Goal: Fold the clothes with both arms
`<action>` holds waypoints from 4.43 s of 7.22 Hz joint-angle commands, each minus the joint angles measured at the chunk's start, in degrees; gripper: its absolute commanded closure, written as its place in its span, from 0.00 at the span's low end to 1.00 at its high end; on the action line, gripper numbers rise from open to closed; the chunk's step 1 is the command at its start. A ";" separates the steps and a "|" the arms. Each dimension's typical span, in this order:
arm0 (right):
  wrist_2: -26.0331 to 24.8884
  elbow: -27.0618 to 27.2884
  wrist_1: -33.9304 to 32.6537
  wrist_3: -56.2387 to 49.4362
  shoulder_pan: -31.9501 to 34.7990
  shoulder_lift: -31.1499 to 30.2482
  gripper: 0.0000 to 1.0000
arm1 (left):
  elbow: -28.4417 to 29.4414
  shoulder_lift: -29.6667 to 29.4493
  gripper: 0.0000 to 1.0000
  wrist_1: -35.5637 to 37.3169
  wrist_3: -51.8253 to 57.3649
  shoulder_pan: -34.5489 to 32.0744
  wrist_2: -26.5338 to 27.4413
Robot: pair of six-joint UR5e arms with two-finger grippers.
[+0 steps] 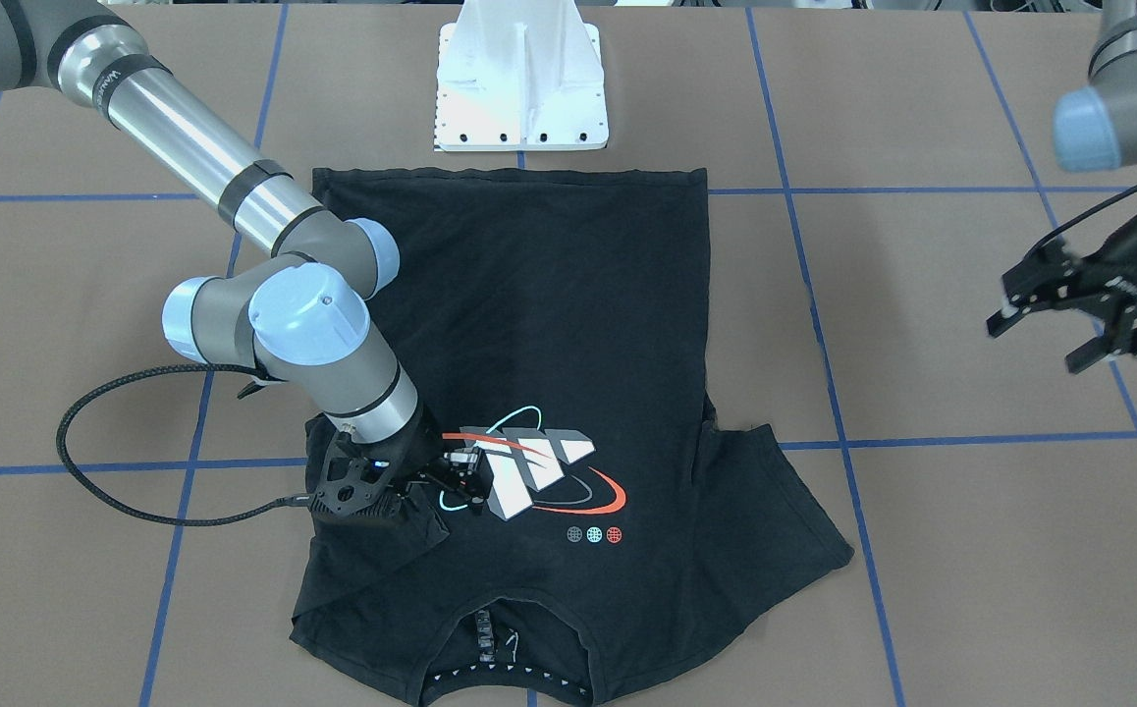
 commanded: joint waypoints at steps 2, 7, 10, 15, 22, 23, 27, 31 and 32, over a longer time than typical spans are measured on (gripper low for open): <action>8.16 18.46 -4.52 1.02 2.21 -11.27 0.00 | 25.97 -12.28 0.01 -17.99 -0.40 5.46 5.48; 7.82 32.42 -4.54 1.02 2.30 -24.07 0.00 | 41.26 -20.74 0.27 -25.20 -0.66 9.95 10.75; 7.64 32.25 -4.54 1.02 2.21 -24.16 0.00 | 44.53 -22.85 0.40 -27.76 -2.68 11.36 10.75; 7.38 31.90 -4.54 1.11 2.13 -24.07 0.00 | 47.77 -24.08 0.43 -30.22 -2.78 11.81 10.75; 7.03 31.89 -4.54 1.02 2.13 -24.42 0.00 | 48.49 -24.52 1.00 -31.20 -2.86 11.98 10.84; 7.03 31.90 -4.54 1.02 2.13 -24.42 0.00 | 48.40 -24.61 1.00 -31.28 -3.82 11.98 10.75; 8.08 33.82 -4.54 0.50 3.00 -26.60 0.00 | 33.60 -21.99 1.00 -30.40 -18.36 12.24 5.60; 9.93 33.30 -4.36 0.05 4.41 -27.23 0.00 | 28.79 -26.10 1.00 -30.23 -37.32 21.37 11.77; 9.84 33.30 -4.45 0.14 4.32 -27.23 0.00 | 32.37 -28.37 1.00 -30.75 -37.23 21.56 14.76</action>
